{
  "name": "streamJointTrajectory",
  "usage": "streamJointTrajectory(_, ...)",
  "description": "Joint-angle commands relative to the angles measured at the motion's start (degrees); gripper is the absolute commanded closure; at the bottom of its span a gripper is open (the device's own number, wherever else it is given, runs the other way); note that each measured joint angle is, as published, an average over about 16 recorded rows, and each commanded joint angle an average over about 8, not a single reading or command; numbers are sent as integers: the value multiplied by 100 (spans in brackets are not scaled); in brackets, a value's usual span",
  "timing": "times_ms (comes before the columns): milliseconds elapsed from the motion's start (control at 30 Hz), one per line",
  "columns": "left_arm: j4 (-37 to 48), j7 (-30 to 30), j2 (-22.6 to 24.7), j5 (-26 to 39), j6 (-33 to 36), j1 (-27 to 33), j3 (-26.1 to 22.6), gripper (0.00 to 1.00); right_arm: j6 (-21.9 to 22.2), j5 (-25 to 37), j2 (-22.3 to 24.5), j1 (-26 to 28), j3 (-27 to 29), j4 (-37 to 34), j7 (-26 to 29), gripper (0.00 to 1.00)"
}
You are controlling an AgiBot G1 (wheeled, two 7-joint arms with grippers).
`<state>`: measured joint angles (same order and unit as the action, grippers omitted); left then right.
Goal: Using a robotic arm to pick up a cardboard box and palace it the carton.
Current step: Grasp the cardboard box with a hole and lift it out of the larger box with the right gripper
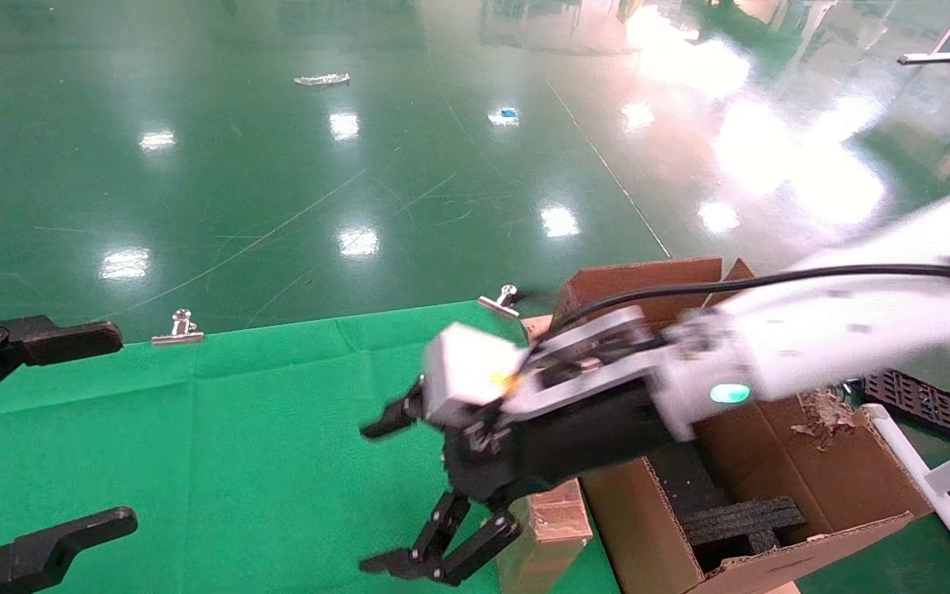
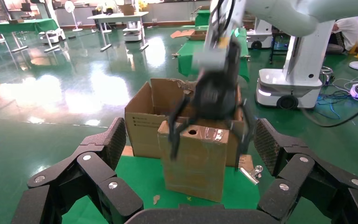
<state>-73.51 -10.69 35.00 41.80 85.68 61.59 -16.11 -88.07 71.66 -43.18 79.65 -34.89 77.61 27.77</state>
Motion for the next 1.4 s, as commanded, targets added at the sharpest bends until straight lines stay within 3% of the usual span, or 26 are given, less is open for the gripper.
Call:
streamJointTrajectory(33,0,0,0,-1,0,0,-1,0,-135,607,-244,388,-387,2,345,0)
streamJointTrajectory(167,0,1,-1,-2,-1,1,-3,0,-212,1376,-545,991,-1168,4,796,0)
streamJointTrajectory(333,0,2,-2,-3,-2,1,-5,0,-269,1884,-724,1828,-2102,5,1291,0)
streamJointTrajectory(800,0,5,-4,-7,-4,3,-11,0,-277,1369,-812,4231,-4800,14,2200,0)
streamJointTrajectory(1067,0,7,-6,-10,-6,3,-14,0,-135,954,-965,4667,-5738,20,2358,0)
streamJointTrajectory(1400,0,9,-7,-12,-8,4,-18,0,80,784,-1010,4729,-6130,3,2626,0)
